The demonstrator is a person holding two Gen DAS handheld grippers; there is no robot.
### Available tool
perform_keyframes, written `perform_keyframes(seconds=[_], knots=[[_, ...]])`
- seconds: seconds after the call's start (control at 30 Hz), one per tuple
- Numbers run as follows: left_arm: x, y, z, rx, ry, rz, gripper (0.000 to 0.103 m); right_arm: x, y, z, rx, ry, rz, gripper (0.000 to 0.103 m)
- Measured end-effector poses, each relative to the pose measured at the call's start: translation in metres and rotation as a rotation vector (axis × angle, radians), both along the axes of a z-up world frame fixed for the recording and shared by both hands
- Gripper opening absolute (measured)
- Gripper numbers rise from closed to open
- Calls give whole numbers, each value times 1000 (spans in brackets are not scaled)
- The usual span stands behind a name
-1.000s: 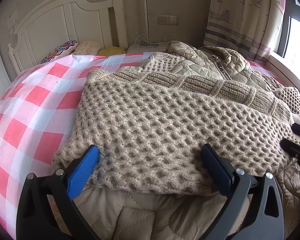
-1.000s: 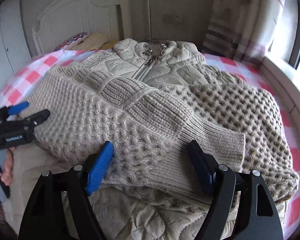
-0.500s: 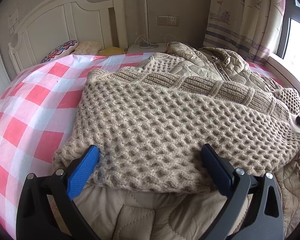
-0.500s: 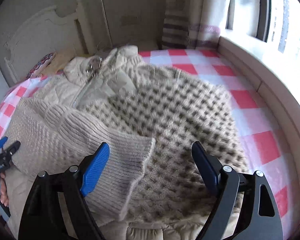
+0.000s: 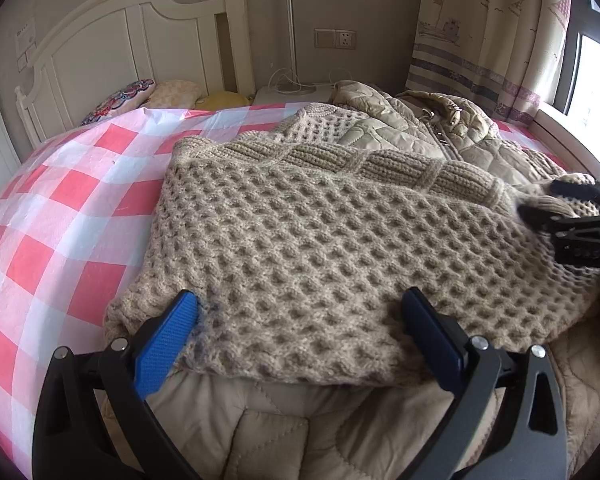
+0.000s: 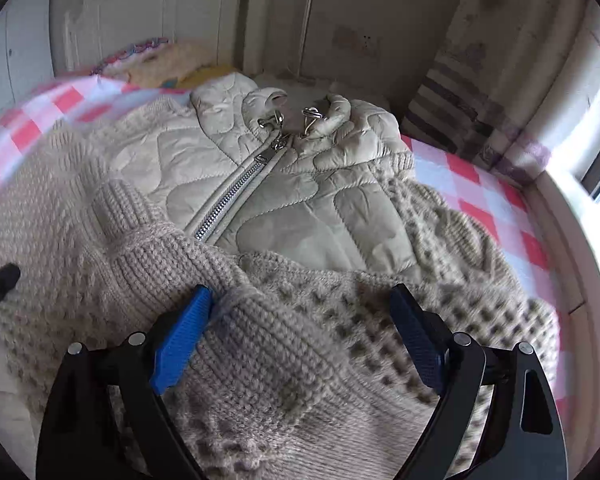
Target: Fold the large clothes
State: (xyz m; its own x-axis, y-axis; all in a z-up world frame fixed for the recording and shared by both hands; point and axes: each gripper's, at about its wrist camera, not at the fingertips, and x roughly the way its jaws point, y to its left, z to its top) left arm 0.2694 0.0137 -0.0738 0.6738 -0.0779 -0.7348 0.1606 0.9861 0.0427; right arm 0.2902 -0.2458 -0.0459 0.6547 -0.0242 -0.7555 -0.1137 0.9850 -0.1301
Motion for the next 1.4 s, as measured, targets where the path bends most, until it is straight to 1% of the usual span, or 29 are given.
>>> perform_keyframes(seconds=[0.03, 0.1, 0.17, 0.2, 0.23, 0.27, 0.3, 0.37, 0.4, 0.5, 0.53, 0.63, 0.7, 0.77, 0.8, 0.83, 0.9, 0.93, 0.97, 1.07, 1.1, 1.13, 1.17, 1.2, 1.27, 1.3, 1.33, 1.37, 1.4], knots=[[0, 1, 4, -26, 19, -26, 101, -1, -4, 1, 21, -5, -3, 86], [8, 6, 16, -117, 66, -84, 101, -2, -8, 1, 52, -8, -2, 86], [34, 12, 39, -267, 127, -126, 101, -3, -9, 0, 66, -1, -2, 86], [48, 12, 47, -311, 147, -133, 101, -3, -9, -1, 70, 1, -2, 86], [74, 7, 58, -352, 192, -145, 101, -2, -9, -1, 74, 2, -1, 86], [91, 2, 63, -365, 217, -157, 101, -2, -11, -1, 78, 2, 0, 86], [112, -4, 68, -385, 231, -169, 101, -2, -11, 0, 82, 2, 0, 86], [166, -13, 75, -427, 241, -152, 101, -1, -11, -1, 86, 4, 1, 86], [200, -18, 74, -447, 257, -132, 101, -2, -12, -1, 88, 4, 1, 86], [270, -24, 64, -489, 289, -72, 100, -2, -12, 0, 92, 4, 2, 86], [300, -26, 54, -508, 325, -45, 100, -2, -13, 0, 95, 5, 2, 86], [358, -29, 30, -610, 436, 6, 100, -3, -14, 0, 105, 8, 3, 86], [384, -39, 19, -648, 486, 5, 99, -2, -15, 0, 114, 11, 6, 86], [402, -58, 16, -601, 503, -19, 100, -2, -16, 0, 127, 16, 7, 86], [408, -69, 16, -546, 497, -30, 100, -1, -16, -1, 134, 19, 8, 86], [417, -88, 16, -457, 499, -52, 99, -1, -17, -1, 141, 21, 9, 86], [427, -113, 9, -373, 525, -97, 93, -1, -18, 0, 154, 22, 12, 86], [435, -131, 1, -328, 559, -119, 87, -1, -19, 0, 157, 23, 13, 86], [439, -141, -6, -286, 585, -122, 80, -1, -19, 0, 160, 23, 15, 86], [450, -168, -28, -125, 617, -106, 70, -2, -19, 0, 168, 24, 16, 86], [452, -173, -36, -73, 628, -96, 63, -1, -19, 0, 171, 25, 17, 86], [452, -176, -44, -26, 645, -80, 33, -1, -20, 0, 173, 25, 17, 86], [450, -175, -48, -1, 645, -65, 8, -1, -20, 0, 174, 26, 17, 86], [447, -173, -47, 12, 613, -52, 8, -1, -20, 0, 175, 27, 17, 86], [431, -169, -22, 40, 435, -49, 5, -1, -19, 0, 174, 27, 16, 86], [423, -167, -11, 55, 371, -42, 5, -1, -19, -1, 173, 27, 16, 86], [406, -166, 12, 85, 248, -45, 5, -1, -19, -1, 173, 27, 16, 86], [391, -166, 29, 107, 165, -61, 4, -1, -19, -1, 173, 27, 16, 86], [363, -170, 56, 162, 25, -95, 4, -1, -19, -1, 174, 27, 16, 86]])
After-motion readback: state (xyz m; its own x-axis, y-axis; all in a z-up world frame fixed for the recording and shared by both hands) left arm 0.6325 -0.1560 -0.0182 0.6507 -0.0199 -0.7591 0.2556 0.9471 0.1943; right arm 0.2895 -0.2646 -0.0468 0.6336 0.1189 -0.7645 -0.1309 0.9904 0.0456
